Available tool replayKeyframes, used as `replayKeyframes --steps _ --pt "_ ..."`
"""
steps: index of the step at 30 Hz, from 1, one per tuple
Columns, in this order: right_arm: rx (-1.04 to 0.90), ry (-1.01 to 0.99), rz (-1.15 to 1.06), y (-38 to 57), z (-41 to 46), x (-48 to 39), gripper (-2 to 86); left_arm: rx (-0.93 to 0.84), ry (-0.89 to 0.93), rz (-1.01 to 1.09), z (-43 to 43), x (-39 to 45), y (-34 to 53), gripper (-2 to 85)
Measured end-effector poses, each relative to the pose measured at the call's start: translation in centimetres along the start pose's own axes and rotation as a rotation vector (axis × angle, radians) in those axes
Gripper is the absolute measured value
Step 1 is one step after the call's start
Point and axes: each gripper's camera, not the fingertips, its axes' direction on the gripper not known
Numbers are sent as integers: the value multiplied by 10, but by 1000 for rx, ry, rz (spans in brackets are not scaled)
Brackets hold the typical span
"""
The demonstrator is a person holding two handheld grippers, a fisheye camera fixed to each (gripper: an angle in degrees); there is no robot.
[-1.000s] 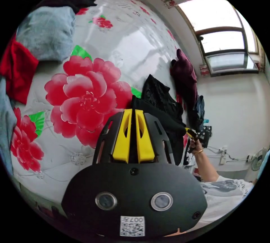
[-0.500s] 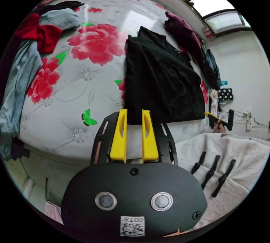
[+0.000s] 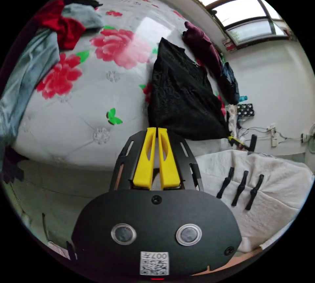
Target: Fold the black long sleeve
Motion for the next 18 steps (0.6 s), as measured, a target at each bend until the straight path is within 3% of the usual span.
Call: replayKeyframes --steps 11,18 --pt "86 -185 7 28 -90 6 -3 71 190 35 -64 13 11 -10" --pt "236 -430 105 -58 -153 55 -2 160 415 -23 -86 -5 -112 -9"
